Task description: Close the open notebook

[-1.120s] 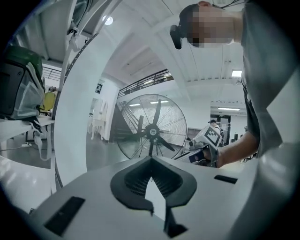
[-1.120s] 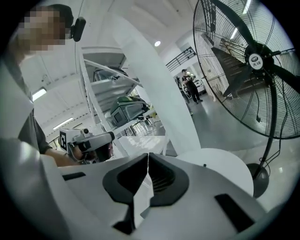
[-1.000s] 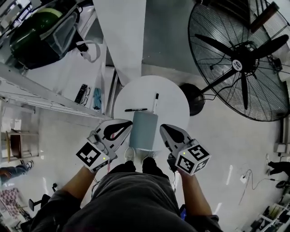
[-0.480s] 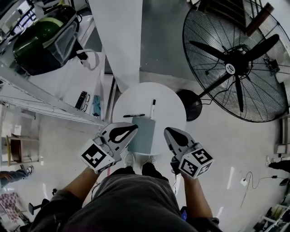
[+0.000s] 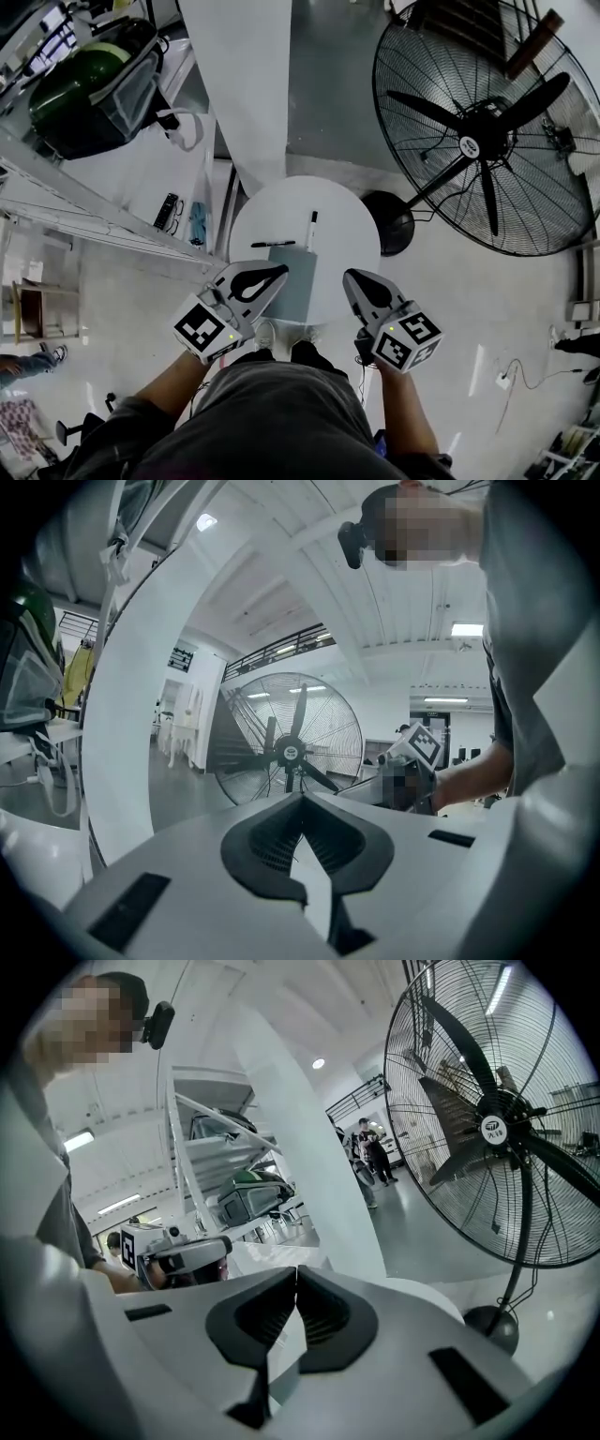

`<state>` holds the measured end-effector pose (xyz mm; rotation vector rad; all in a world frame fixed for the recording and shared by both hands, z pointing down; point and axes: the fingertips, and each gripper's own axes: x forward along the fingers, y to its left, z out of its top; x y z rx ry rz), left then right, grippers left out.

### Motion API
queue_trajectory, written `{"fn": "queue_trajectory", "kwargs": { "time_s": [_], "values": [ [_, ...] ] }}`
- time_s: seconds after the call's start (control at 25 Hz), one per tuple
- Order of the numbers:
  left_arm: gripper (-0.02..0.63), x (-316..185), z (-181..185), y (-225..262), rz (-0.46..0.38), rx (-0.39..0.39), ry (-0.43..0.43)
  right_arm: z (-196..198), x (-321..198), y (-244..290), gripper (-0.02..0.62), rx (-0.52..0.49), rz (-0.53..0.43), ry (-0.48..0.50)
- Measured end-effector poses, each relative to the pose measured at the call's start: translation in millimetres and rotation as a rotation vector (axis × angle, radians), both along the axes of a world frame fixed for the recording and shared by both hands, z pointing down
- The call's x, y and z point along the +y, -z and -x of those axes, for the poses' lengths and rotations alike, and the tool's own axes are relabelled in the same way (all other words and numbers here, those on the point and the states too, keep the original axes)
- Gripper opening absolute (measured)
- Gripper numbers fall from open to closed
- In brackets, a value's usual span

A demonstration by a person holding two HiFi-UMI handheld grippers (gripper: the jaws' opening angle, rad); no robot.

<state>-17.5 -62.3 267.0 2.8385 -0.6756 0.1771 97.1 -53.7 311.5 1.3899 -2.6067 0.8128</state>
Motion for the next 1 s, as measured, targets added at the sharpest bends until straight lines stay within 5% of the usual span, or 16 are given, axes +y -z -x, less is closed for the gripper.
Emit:
{"fn": "queue_trajectory", "kwargs": {
  "time_s": [1.0],
  "values": [
    [0.015,-6,-9,-7,0.015,-0.019,0.022,-2,-9,-8,0.021,-0.004,0.012,0.042]
  ]
}}
